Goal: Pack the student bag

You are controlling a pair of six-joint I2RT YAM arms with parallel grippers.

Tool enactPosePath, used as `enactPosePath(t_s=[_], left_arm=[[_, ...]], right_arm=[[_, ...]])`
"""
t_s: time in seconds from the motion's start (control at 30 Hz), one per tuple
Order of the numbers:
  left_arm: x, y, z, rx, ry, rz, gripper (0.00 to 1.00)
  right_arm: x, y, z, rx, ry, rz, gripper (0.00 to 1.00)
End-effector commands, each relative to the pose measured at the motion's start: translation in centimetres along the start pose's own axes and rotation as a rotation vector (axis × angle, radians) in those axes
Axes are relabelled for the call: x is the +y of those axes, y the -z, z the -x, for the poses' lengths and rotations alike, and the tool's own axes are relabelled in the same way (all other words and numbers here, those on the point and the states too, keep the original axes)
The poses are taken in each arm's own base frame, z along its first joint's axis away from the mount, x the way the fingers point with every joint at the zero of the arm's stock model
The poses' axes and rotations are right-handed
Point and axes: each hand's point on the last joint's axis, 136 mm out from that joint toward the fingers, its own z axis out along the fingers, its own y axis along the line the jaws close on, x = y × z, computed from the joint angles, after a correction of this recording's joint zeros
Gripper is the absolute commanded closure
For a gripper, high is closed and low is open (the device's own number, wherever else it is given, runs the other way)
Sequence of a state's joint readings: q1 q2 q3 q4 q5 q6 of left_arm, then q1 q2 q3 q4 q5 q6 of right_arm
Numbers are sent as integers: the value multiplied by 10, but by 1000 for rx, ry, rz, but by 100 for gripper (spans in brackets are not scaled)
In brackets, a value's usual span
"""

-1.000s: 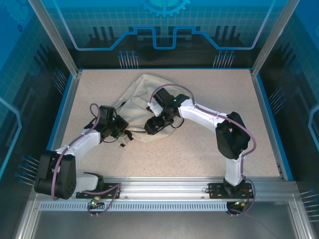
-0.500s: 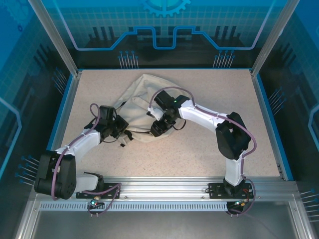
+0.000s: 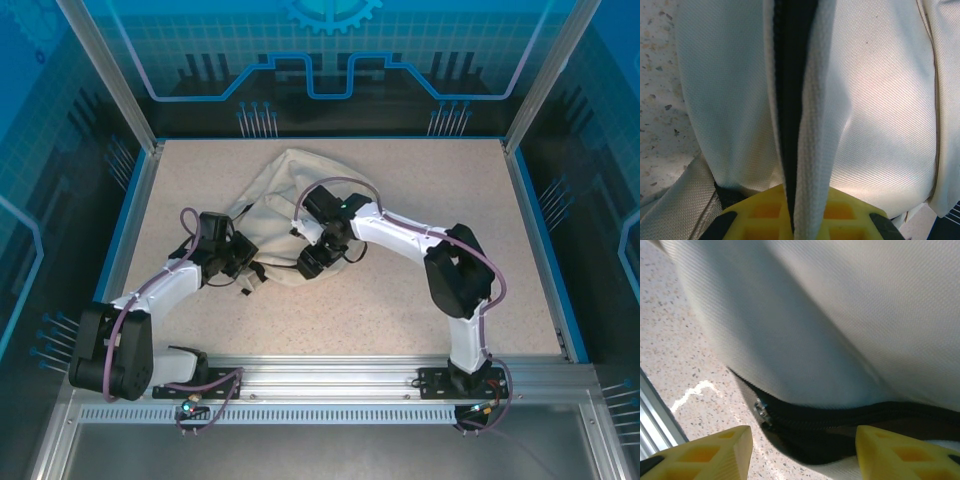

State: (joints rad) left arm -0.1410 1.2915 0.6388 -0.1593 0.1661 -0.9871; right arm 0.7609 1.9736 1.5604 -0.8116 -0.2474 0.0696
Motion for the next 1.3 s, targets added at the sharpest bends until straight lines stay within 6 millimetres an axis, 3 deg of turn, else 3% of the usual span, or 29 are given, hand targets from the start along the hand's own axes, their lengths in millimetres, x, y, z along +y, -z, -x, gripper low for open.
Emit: enactPosePath(t_s=[0.0,0.2,0.5,0.67,0.77,0.83,0.93,1.0,1.27], left_arm=[[-11,2,4,6,-22,-26,100],[-11,2,4,6,-23,-27,100],[-7,-1,1,16,-12,-31,100],[-5,-2,-1,22,-11,-32,100],[-5,-2,-1,22,-13,-32,100],[-5,-2,-1,23,-14,-31,100],[-4,-2,-2,24,-14,-31,100],[-4,-3,-2,25,-14,-30,100],[-4,-3,-3,28,-12,-32,100]], right_arm=[[4,-3,-1,19,26,-6,42],[13,1,-7,27,20,12,60],[55,21,-4,-33,-32,238,90],[66,25,-2,-42,-74,306,97],[51,25,0,-55,-89,210,88],[26,23,0,-60,-114,65,74],[3,17,0,-54,-118,-42,50],[3,10,0,-43,-98,-30,41],[13,-6,3,-31,-64,35,20]])
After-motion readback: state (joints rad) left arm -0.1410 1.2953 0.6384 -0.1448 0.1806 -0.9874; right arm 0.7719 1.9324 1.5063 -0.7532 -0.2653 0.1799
